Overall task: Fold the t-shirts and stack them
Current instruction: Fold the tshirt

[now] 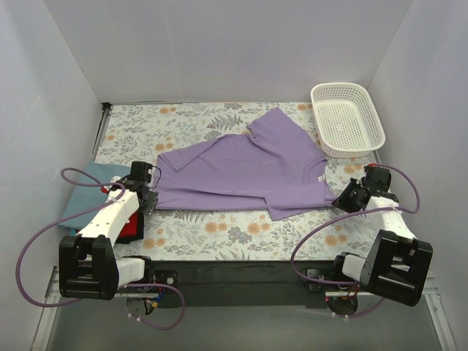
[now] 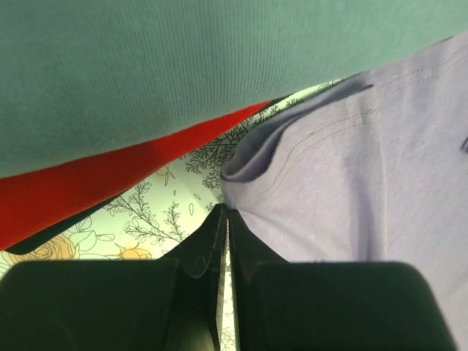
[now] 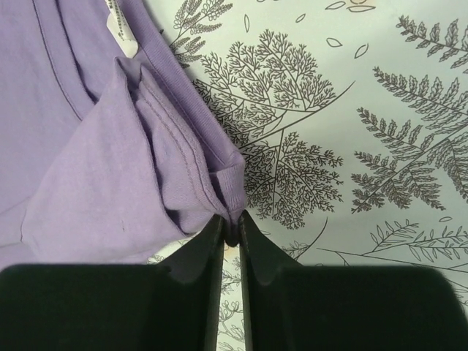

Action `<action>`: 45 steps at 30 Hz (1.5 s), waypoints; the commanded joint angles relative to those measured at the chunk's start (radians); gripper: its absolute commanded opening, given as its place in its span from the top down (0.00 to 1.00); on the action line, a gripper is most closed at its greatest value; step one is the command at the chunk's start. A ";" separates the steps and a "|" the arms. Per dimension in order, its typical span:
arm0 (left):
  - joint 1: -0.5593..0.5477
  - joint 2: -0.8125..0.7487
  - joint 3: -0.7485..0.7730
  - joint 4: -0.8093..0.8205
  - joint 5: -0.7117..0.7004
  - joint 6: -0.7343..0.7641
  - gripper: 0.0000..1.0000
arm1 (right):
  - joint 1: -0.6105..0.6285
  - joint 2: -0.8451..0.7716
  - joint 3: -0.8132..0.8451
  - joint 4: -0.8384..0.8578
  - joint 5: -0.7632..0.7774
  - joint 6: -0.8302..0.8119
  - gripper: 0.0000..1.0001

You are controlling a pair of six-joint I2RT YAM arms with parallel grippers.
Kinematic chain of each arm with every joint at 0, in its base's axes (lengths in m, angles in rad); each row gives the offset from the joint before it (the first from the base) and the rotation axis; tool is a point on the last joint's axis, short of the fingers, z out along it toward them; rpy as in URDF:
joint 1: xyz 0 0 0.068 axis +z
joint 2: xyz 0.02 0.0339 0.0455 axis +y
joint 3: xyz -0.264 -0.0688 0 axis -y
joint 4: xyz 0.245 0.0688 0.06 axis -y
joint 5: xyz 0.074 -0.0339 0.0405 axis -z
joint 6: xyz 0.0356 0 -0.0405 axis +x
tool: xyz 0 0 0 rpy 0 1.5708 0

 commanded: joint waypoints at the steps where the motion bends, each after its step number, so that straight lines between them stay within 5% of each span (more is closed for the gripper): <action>1: 0.002 -0.020 -0.016 0.020 0.003 0.027 1.00 | -0.011 -0.001 0.010 0.003 -0.007 -0.034 0.81; 7: 0.002 -0.028 -0.016 0.063 0.017 0.064 1.00 | -0.010 0.052 0.075 0.000 -0.004 -0.021 0.84; 10: 0.002 -0.011 -0.005 0.060 0.044 0.081 0.99 | -0.010 0.063 0.087 0.000 -0.007 -0.021 0.69; 14: 0.002 -0.046 -0.019 0.101 0.124 0.139 0.79 | -0.008 -0.003 0.072 0.000 -0.006 -0.030 0.52; 22: -0.019 -0.129 0.035 0.135 0.231 0.258 0.66 | 0.128 -0.122 0.023 -0.014 0.068 -0.024 0.60; 25: -0.111 -0.152 0.032 0.153 0.253 0.248 0.67 | 0.191 -0.136 0.003 -0.011 0.098 -0.003 0.61; 30: -0.448 -0.071 0.050 0.230 0.242 0.176 0.69 | 0.245 -0.110 0.007 0.012 0.125 0.025 0.63; 35: -0.799 0.212 0.176 0.287 0.159 0.112 0.68 | 0.249 -0.087 0.070 0.009 0.132 0.028 0.63; 45: -1.001 0.639 0.543 0.304 0.142 0.138 0.63 | 0.248 -0.104 0.194 -0.030 0.160 0.016 0.61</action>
